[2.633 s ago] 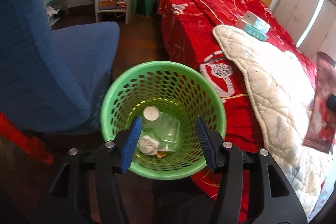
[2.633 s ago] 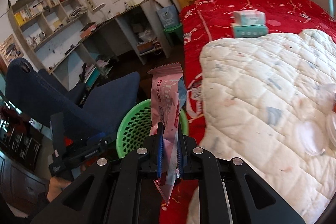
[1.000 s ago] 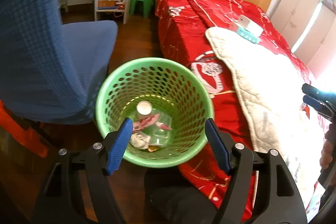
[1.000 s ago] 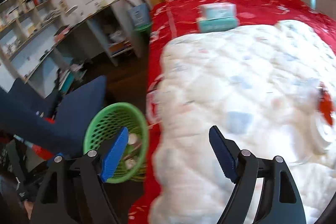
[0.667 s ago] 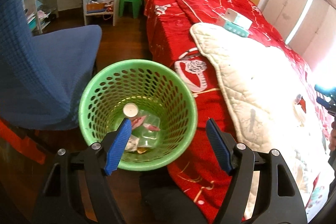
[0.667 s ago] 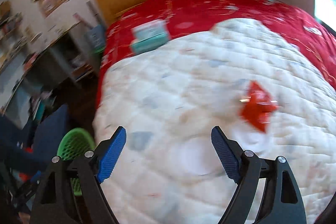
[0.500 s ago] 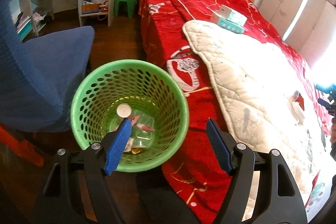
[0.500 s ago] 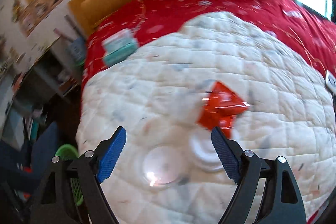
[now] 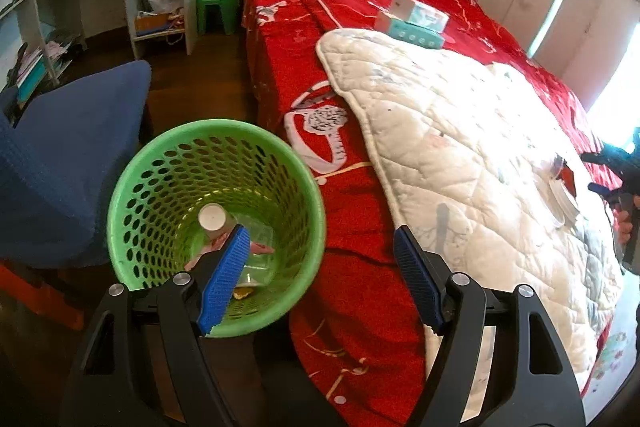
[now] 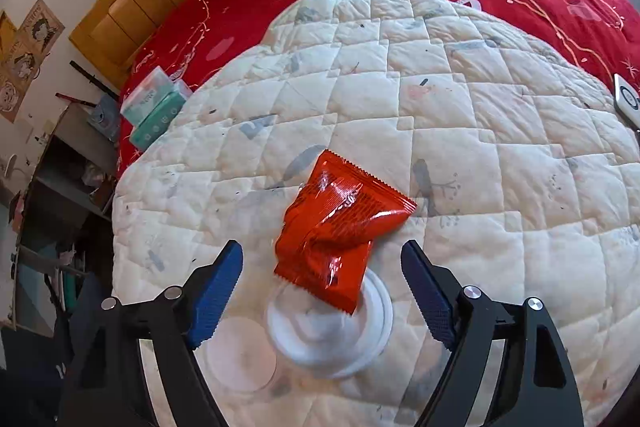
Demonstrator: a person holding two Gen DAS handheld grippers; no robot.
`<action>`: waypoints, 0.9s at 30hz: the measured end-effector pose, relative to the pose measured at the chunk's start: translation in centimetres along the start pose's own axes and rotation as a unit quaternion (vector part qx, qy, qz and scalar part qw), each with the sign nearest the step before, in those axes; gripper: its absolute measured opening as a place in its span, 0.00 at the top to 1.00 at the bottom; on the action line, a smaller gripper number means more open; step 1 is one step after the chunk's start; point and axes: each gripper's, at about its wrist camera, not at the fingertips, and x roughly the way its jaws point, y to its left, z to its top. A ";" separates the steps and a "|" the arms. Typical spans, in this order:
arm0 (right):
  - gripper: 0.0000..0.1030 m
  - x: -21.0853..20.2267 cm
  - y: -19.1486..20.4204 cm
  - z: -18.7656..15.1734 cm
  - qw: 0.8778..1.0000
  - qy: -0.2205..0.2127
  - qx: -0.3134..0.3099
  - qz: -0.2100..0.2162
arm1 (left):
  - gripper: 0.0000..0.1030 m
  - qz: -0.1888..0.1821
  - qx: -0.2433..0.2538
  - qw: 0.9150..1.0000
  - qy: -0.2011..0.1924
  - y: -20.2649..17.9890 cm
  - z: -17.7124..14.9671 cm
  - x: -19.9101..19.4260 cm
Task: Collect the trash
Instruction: 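Return the right tool to the bed and grasp the red snack packet, then grasp the clear round lid with the left tool while the right tool holds the packet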
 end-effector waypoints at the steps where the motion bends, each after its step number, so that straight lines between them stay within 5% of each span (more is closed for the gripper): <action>1: 0.24 0.5 -0.1 0.2 1.000 0.005 0.002 0.002 | 0.29 0.000 0.003 1.000 0.001 -0.4 0.1 0.2; 9: 0.28 3.6 -0.9 1.4 0.999 0.032 0.021 0.017 | 0.29 -0.016 0.029 0.999 0.007 -3.4 0.6 1.4; 15: 0.46 4.6 -0.7 1.5 0.999 0.043 0.009 0.011 | 0.29 -0.035 0.054 0.998 0.010 -6.4 1.2 2.3; 27: 0.54 1.1 -1.8 1.1 1.000 0.013 -0.018 0.014 | 0.29 -0.108 0.124 0.986 0.020 -15.4 2.6 4.3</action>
